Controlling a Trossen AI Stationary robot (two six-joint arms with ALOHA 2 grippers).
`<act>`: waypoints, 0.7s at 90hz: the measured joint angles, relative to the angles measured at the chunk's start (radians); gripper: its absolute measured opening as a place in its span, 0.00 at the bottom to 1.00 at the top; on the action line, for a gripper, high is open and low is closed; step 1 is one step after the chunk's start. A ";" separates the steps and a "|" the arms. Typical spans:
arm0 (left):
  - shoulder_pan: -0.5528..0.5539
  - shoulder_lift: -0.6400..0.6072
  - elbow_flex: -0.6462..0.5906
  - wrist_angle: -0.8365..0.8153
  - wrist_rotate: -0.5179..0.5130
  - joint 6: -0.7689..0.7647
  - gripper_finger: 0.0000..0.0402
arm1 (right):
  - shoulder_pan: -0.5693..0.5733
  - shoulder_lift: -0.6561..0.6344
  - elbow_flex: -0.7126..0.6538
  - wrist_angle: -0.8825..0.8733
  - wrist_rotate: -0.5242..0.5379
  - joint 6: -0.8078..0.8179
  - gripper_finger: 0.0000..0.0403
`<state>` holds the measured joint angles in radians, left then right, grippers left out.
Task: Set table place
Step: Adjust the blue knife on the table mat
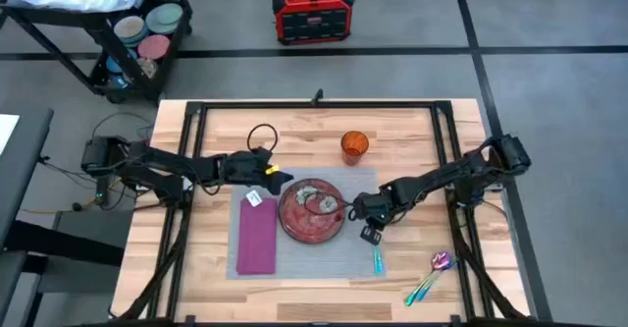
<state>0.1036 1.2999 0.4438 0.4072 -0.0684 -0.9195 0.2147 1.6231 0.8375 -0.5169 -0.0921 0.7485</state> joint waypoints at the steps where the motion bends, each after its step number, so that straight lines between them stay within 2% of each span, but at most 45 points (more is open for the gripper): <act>1: 0.000 0.000 0.000 0.000 0.000 0.000 0.00 | 0.002 0.000 0.000 -0.001 0.000 0.003 0.00; 37: 0.000 0.000 0.000 0.000 0.000 0.020 0.00 | 0.207 -0.001 0.000 0.003 -0.010 0.238 0.00; 63: 0.000 0.000 0.000 0.001 0.000 0.023 0.00 | 0.305 -0.001 0.013 0.043 -0.004 0.284 0.00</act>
<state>0.1036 1.2999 0.4438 0.4080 -0.0685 -0.8970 0.5192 1.6218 0.8504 -0.4740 -0.0959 1.0323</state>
